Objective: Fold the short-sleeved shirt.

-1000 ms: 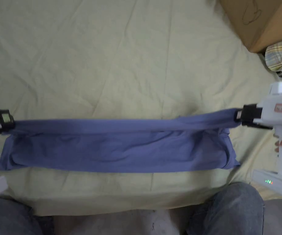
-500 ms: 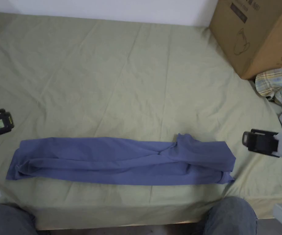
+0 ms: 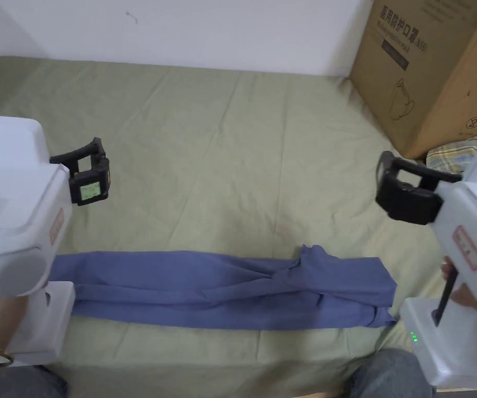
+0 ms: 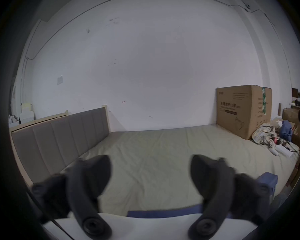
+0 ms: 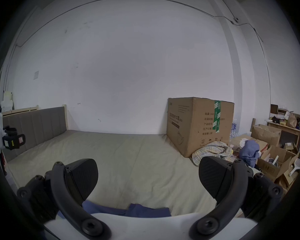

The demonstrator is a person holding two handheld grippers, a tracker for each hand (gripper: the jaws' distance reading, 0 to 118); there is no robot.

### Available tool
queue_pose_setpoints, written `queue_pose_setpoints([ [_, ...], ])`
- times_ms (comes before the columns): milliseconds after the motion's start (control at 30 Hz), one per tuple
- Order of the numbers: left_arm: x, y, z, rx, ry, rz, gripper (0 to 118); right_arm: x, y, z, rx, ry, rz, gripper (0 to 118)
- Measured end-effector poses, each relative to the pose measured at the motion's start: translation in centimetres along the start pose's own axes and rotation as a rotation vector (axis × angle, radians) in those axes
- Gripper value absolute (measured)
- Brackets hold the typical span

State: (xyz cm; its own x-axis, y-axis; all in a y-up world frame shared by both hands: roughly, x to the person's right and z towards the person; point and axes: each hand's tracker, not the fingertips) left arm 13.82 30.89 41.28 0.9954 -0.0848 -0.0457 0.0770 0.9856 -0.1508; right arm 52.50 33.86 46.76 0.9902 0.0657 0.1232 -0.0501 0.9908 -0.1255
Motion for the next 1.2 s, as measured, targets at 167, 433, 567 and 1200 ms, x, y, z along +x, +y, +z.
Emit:
queue_pose_setpoints([
  [167, 1.1, -1.0, 0.7, -0.004, -0.012, -0.008, 1, -1.1, -1.0, -0.4, -0.007, 0.060, -0.059, 15],
  [433, 0.1, -1.6, 0.7, -0.032, -0.034, 0.026, 0, -1.7, -1.4, -1.7, -0.038, 0.069, -0.062, 0],
  [567, -1.5, -1.8, -0.3, -0.066, -0.049, 0.066, 0, -1.8, -1.5, -2.2, -0.059, 0.073, -0.077, 0],
  [1200, -18.3, -16.1, -11.7, -0.726, -0.266, 0.847, 118, -3.7, -2.9, -4.5, -0.228, 0.033, -0.045, 0],
])
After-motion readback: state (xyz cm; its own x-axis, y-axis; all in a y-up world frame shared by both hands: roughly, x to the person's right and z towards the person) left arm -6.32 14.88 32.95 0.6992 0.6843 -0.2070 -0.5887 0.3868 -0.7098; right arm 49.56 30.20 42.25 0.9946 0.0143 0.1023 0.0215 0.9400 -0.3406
